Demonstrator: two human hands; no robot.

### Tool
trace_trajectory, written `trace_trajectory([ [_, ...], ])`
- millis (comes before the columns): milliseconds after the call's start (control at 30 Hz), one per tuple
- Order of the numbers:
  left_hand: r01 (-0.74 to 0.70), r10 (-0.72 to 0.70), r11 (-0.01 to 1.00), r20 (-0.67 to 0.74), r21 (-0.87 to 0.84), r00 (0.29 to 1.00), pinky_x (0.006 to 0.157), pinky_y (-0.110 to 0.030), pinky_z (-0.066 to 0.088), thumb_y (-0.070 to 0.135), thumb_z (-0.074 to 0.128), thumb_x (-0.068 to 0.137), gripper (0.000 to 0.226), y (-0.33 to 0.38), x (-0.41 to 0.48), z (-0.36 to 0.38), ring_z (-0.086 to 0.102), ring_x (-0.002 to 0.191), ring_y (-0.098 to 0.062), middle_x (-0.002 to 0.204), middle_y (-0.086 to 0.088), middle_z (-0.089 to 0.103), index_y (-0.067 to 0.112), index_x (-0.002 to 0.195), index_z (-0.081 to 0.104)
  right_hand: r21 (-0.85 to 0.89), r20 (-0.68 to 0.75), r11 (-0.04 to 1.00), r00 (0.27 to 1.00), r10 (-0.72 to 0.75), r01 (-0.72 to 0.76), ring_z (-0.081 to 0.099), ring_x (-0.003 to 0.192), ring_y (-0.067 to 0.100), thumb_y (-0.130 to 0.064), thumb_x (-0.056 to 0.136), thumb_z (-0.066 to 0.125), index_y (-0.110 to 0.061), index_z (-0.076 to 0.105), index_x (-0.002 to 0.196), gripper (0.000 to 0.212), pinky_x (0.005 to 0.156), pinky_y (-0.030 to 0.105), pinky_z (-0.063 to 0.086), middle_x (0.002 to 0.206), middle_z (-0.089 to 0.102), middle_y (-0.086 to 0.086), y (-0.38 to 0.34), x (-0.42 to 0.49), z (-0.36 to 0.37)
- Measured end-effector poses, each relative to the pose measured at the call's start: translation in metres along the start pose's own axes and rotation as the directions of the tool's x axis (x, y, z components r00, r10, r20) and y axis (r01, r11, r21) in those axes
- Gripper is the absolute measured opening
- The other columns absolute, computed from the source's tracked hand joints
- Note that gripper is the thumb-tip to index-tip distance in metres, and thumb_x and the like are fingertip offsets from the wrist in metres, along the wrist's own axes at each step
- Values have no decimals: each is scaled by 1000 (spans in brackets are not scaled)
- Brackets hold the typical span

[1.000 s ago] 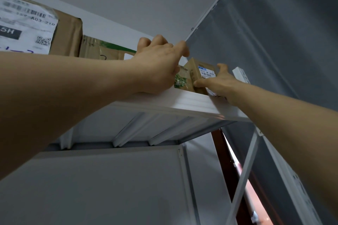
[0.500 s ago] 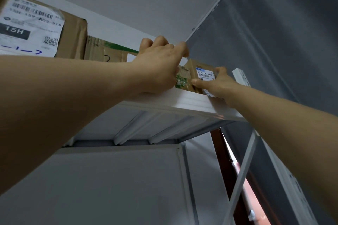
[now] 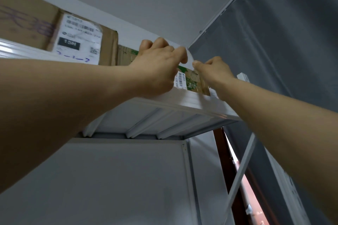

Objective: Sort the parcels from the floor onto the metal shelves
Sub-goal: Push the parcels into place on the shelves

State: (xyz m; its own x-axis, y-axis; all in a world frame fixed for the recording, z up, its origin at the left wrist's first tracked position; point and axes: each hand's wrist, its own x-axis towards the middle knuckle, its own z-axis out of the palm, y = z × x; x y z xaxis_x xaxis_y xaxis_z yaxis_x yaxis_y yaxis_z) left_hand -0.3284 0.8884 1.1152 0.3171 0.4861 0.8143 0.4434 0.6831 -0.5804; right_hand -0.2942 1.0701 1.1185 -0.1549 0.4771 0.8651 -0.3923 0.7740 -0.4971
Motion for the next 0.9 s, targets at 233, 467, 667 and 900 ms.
trace_trajectory([
  [233, 29, -40, 994, 113, 102, 993, 95, -44, 24, 31, 49, 92, 25, -46, -45, -74, 36, 123, -23, 114, 4, 61, 30, 116, 51, -38, 120, 987, 981, -149, 155, 61, 77, 29, -48, 96, 51, -13, 56, 74, 42, 71, 41, 48, 78, 64, 7, -77, -68, 25],
  [467, 6, -21, 996, 160, 91, 987, 89, -43, 28, 29, 52, 88, 5, -80, -113, -130, 40, 113, -22, 93, 7, 53, 30, 92, 54, 12, 176, 986, 970, -166, 167, 55, 69, 24, -43, 98, 50, -13, 58, 76, 38, 68, 36, 46, 79, 64, 10, -132, -145, 58],
  [667, -63, 41, 993, 206, 100, 978, 88, -39, 29, 30, 53, 87, 4, -105, -162, -170, 41, 106, -17, 86, 10, 55, 30, 88, 57, 44, 136, 985, 976, -170, 165, 58, 68, 22, -37, 97, 49, -12, 62, 75, 36, 59, 30, 41, 77, 66, 3, -169, -195, 90],
  [900, -33, 22, 998, 225, 44, 974, 92, -42, 31, 31, 52, 89, 13, -126, -205, -213, 44, 109, -20, 86, 8, 59, 26, 91, 64, 53, 91, 966, 962, -256, 252, 57, 68, 27, -34, 95, 52, -15, 51, 62, 38, 61, 40, 45, 68, 62, 4, -206, -241, 101],
])
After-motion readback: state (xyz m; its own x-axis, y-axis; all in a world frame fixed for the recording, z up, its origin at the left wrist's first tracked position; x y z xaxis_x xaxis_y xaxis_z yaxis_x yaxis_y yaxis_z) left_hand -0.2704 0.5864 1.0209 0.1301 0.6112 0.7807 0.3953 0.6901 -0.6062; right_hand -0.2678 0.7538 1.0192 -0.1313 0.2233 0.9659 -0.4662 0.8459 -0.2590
